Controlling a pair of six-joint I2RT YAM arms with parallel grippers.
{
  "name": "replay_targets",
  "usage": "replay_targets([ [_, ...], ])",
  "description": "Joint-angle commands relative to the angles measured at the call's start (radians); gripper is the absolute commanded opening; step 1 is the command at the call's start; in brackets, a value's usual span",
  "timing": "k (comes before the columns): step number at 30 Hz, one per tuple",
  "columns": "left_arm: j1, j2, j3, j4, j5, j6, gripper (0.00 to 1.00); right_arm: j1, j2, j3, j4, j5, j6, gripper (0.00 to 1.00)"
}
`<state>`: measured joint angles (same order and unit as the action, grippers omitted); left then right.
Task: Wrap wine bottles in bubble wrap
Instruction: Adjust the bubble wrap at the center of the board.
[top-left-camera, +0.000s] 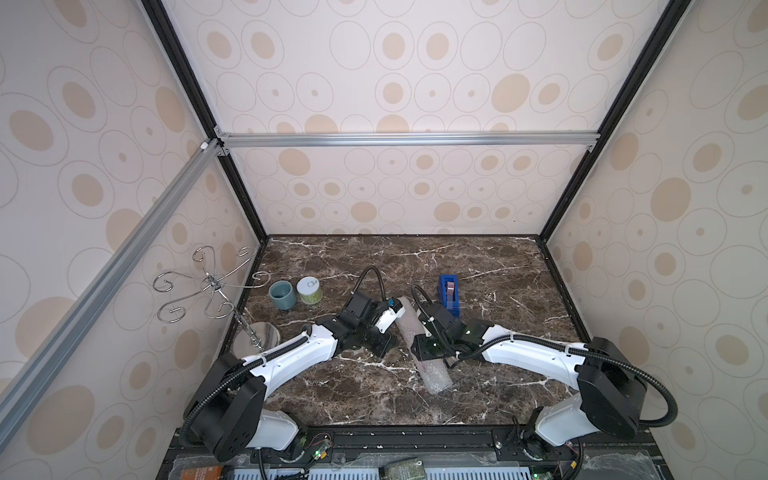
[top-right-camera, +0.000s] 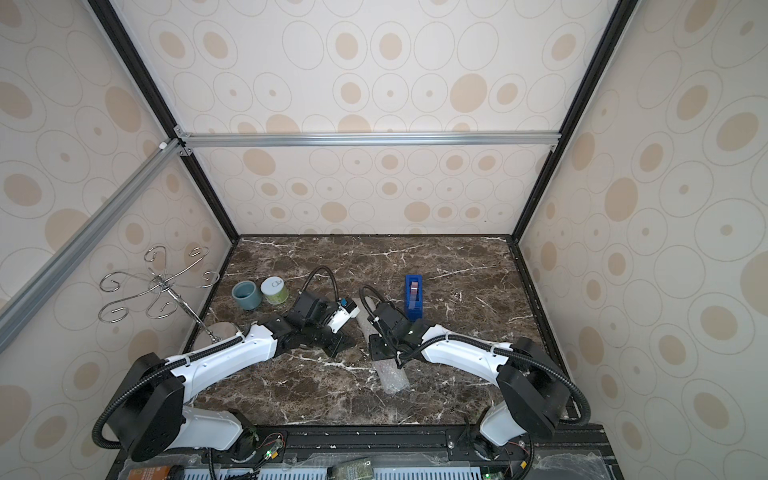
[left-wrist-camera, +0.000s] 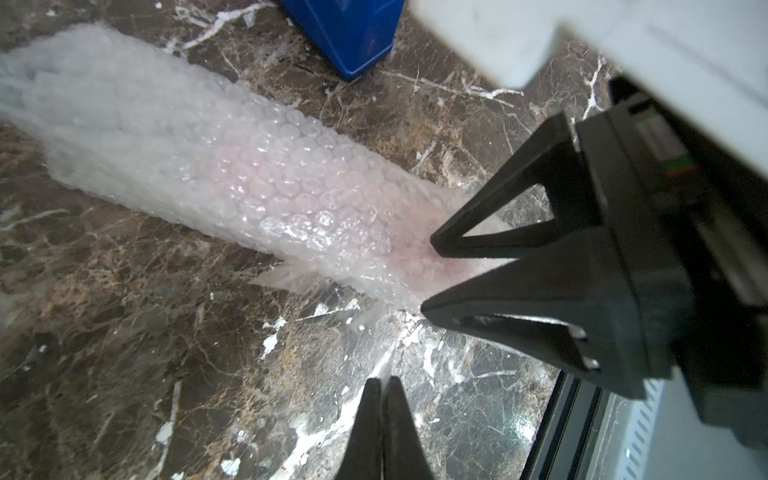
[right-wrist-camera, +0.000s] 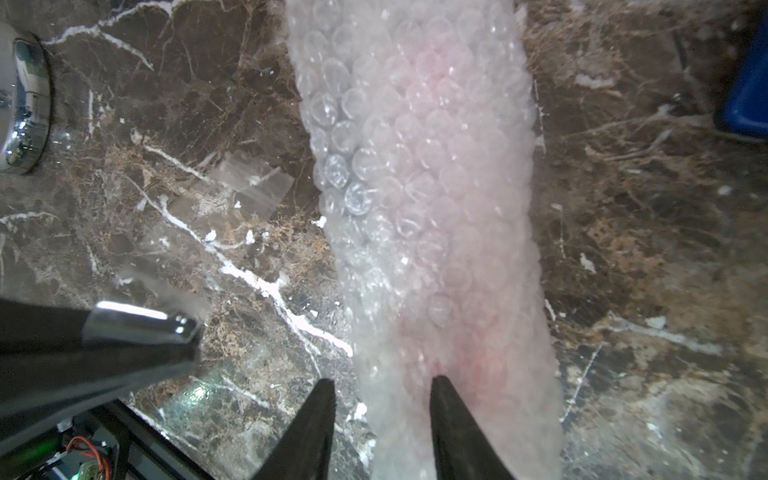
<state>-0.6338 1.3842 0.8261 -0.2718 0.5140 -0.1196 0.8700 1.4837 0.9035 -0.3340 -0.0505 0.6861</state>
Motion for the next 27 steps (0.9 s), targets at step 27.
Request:
replay_targets([
  [27, 0.013, 0.002, 0.046, -0.043, 0.015, 0.008, 0.0, -0.206, -0.077, -0.108, -0.028, -0.226, 0.064, 0.54],
])
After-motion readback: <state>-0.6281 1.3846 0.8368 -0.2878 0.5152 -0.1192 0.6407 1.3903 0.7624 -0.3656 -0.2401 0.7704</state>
